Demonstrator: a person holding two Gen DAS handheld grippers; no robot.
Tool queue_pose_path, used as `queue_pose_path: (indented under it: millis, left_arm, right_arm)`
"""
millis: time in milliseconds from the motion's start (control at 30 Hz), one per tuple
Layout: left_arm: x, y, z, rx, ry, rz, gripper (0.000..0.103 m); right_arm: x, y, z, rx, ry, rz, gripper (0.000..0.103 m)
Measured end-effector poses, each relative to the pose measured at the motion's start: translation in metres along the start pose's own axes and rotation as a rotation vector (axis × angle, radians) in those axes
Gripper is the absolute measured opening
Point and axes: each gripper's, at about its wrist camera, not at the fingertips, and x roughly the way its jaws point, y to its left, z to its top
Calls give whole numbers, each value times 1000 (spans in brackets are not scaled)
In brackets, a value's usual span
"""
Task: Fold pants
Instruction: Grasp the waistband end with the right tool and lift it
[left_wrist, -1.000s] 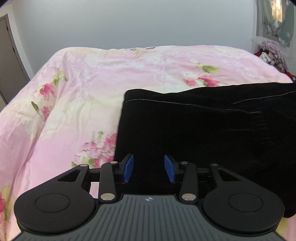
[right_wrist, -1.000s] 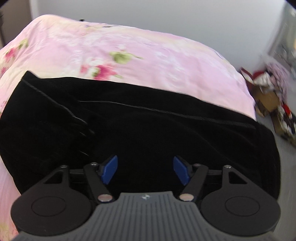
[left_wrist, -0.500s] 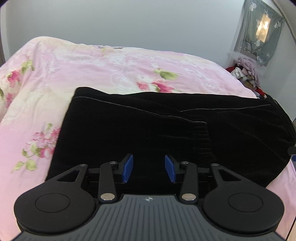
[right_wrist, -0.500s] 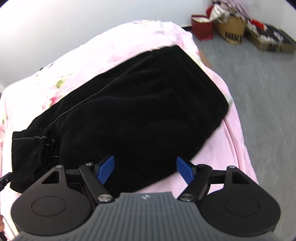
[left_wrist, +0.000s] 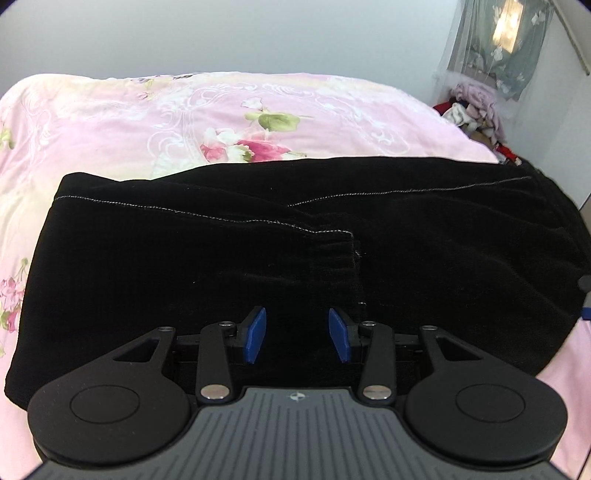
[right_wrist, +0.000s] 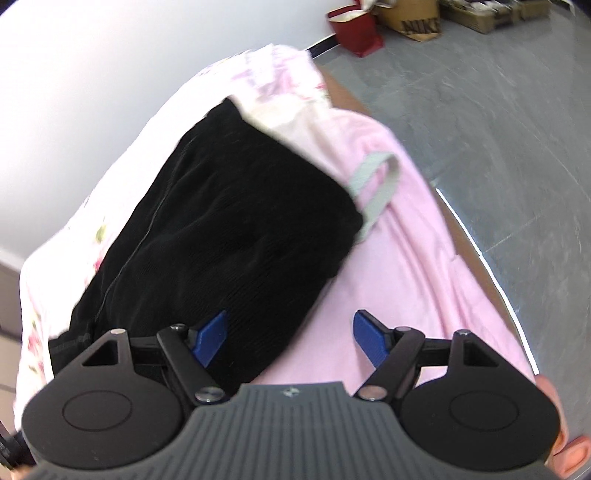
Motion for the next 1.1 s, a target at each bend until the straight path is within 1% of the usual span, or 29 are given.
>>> queue_pose_path:
  millis: [67, 167, 267, 400, 467, 533, 567, 633, 700, 733, 800, 867, 967, 1100]
  left_arm:
    - [8, 1, 0, -16, 32, 2, 47]
    - [19, 5, 1, -38, 69, -10, 47]
    - [23, 5, 0, -33, 81, -7, 47]
    - [27, 2, -1, -12, 87, 7, 46]
    - [28, 2, -1, -9, 96, 4, 45]
    - [31, 3, 2, -10, 110, -1, 45]
    - [33, 4, 3, -9, 116, -3, 45]
    - [36, 2, 3, -3, 126, 5, 45]
    - [38, -5, 3, 38, 123, 31, 44]
    - [38, -10, 2, 59, 120, 42, 40]
    - [39, -15, 2, 68, 119, 47, 36]
    - [38, -15, 1, 69, 118, 43, 33]
    - [37, -10, -1, 65, 107, 20, 33]
    - [28, 0, -2, 75, 84, -30, 33]
  right_arm:
    - [4, -8, 7, 35, -14, 34, 72]
    - [12, -14, 18, 63, -35, 61, 72]
    - [25, -22, 27, 105, -37, 86, 72]
    - [42, -35, 31, 171, -35, 129, 71]
    - [45, -36, 34, 165, -51, 132, 66]
    - [40, -30, 34, 145, -66, 114, 57]
    - [35, -24, 34, 119, -77, 102, 55]
    - [20, -3, 34, -9, -111, 65, 43]
    - [4, 21, 34, -127, -138, 34, 39]
    - [-4, 32, 35, -167, -148, 29, 36]
    - [-20, 54, 36, -231, -169, 36, 34]
    - [-34, 75, 37, -270, -178, 54, 31]
    - [-52, 110, 37, -306, -188, 86, 29]
    - [-70, 163, 30, -354, -200, 125, 25]
